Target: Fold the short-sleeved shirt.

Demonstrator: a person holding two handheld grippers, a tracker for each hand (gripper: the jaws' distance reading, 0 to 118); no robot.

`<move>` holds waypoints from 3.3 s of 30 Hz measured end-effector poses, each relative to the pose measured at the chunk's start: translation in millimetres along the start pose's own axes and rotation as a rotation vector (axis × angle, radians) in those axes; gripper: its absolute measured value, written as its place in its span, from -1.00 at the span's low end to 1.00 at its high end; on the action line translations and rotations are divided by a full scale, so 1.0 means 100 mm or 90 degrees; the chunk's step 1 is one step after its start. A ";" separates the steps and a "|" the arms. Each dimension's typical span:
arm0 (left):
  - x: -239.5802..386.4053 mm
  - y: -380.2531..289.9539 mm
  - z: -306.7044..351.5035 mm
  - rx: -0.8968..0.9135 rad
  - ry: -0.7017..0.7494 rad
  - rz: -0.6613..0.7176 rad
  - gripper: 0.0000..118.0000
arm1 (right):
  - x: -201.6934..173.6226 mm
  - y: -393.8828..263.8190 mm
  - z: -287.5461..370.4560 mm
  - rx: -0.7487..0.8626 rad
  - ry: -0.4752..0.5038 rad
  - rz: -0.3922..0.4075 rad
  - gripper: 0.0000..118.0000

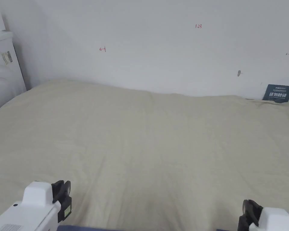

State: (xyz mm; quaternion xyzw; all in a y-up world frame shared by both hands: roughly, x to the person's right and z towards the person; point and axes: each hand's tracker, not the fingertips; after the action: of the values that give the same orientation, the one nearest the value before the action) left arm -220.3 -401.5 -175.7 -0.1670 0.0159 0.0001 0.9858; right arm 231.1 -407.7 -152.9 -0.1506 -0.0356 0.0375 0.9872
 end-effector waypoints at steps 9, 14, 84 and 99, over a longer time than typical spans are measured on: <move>0.04 -0.05 0.14 -0.009 0.013 0.001 -1.00 | -0.17 0.06 0.00 0.030 0.006 -0.004 -0.99; -0.57 -0.01 0.01 -0.171 -0.091 0.113 -1.00 | -0.22 0.05 0.00 0.028 0.025 0.002 -0.99; -0.72 0.68 0.21 -0.502 -0.236 0.224 -0.97 | -0.51 -0.04 -0.16 -0.021 0.079 0.062 -0.99; 0.69 0.08 -0.66 -0.571 -0.319 0.262 -0.97 | -0.43 -0.12 -0.11 -0.034 0.077 0.048 -0.99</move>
State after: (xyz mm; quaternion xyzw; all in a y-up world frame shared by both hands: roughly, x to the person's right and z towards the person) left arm -153.8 -416.3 -242.9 -0.5588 -0.1884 0.2392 0.7713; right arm 190.4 -425.9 -162.7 -0.1803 0.0289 0.0645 0.9811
